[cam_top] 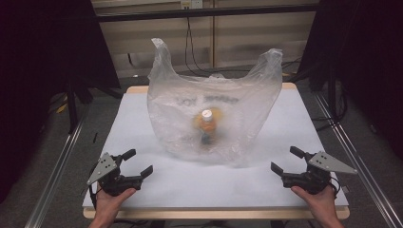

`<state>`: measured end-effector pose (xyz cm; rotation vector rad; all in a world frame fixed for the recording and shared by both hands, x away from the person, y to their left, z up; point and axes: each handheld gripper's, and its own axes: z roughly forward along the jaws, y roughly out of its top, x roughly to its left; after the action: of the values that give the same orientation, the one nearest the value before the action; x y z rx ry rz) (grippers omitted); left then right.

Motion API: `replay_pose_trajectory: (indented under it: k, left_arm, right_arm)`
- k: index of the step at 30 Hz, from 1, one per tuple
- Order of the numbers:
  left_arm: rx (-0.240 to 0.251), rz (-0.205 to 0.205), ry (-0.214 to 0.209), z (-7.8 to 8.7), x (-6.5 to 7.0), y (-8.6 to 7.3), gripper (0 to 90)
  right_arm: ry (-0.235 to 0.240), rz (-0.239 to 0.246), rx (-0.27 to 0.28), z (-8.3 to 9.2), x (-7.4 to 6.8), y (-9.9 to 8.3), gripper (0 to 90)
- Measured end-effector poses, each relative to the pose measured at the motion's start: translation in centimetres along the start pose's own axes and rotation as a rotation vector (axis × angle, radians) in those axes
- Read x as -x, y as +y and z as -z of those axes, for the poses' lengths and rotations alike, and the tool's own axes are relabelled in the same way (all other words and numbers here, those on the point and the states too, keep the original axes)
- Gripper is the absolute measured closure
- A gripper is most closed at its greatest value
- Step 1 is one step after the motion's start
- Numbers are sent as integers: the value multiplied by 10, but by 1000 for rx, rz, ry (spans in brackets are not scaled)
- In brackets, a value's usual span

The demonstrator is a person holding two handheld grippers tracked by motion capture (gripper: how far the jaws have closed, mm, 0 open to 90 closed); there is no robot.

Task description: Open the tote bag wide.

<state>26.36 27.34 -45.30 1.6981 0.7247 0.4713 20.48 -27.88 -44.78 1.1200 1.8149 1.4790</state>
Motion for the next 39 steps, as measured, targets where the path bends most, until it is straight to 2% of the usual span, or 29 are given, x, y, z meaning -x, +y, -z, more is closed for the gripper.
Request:
replay_pose_trajectory:
  k: [1, 2, 4, 8, 9, 10, 11, 12, 15, 16, 19, 20, 22, 25, 26, 28, 29, 32, 33, 35, 37, 39]
  left_arm:
    - [0, 0, 0, 0, 0, 0, 108]
    - [-33, -25, -1, 0, -1, 0, 111]
    - [-39, -42, 2, -1, 0, 1, 134]
    - [-42, -36, -14, -4, 2, 1, 178]
    - [-45, -47, -26, -4, 3, 1, 233]
    - [-45, -47, -26, -4, 3, 1, 237]
    - [-42, -45, -26, -5, 3, 2, 237]
    - [-39, -29, -49, -5, 4, 2, 296]
    - [-46, -27, -53, -4, 5, 3, 329]
    - [-60, -25, -49, -4, 5, 4, 371]
    - [-76, 6, -52, -5, 7, 5, 427]
    - [-76, -6, -57, -5, 7, 6, 440]
    - [-78, -3, -73, -5, 9, 9, 481]
    - [-79, 11, -82, -5, 11, 10, 524]
    - [-88, 35, -98, -5, 12, 11, 546]
    - [-94, 47, -126, -6, 12, 13, 582]
    - [-94, 53, -126, -7, 13, 14, 588]
    - [-96, 44, -141, -9, 14, 17, 637]
    - [-89, 46, -171, -13, 14, 20, 655]
    - [-96, 47, -170, -15, 15, 22, 677]
    - [-86, 43, -195, -18, 16, 25, 748]
    - [-102, 19, -201, -23, 18, 30, 790]
  right_arm:
    - [0, 2, -4, 0, 0, 0, 114]
    - [12, 18, -10, -1, 1, 0, 142]
    - [17, 9, -11, -2, 0, 0, 136]
    - [32, 18, -19, -5, 0, 1, 157]
    - [42, 26, -23, -7, 0, 2, 219]
    - [42, 26, -23, -7, 0, 2, 219]
    - [52, 28, -23, -8, 0, 2, 250]
    - [74, 22, -35, -9, -1, 4, 302]
    - [97, 22, -40, -11, -1, 5, 361]
    - [126, 26, -54, -13, -1, 6, 429]
    - [156, 32, -58, -16, -3, 9, 483]
    - [162, 31, -59, -16, -3, 9, 507]
    - [175, 27, -57, -17, -3, 11, 557]
    - [184, 20, -57, -18, -2, 12, 594]
    - [175, 25, -60, -20, -3, 14, 599]
    - [182, 21, -65, -22, -4, 16, 617]
    - [183, 19, -71, -23, -6, 17, 627]
    - [202, 21, -77, -26, -7, 19, 661]
    - [226, 20, -84, -29, -9, 22, 704]
    - [233, 24, -87, -31, -10, 24, 730]
    - [238, 28, -95, -37, -14, 32, 762]
    - [251, 22, -92, -41, -15, 36, 793]
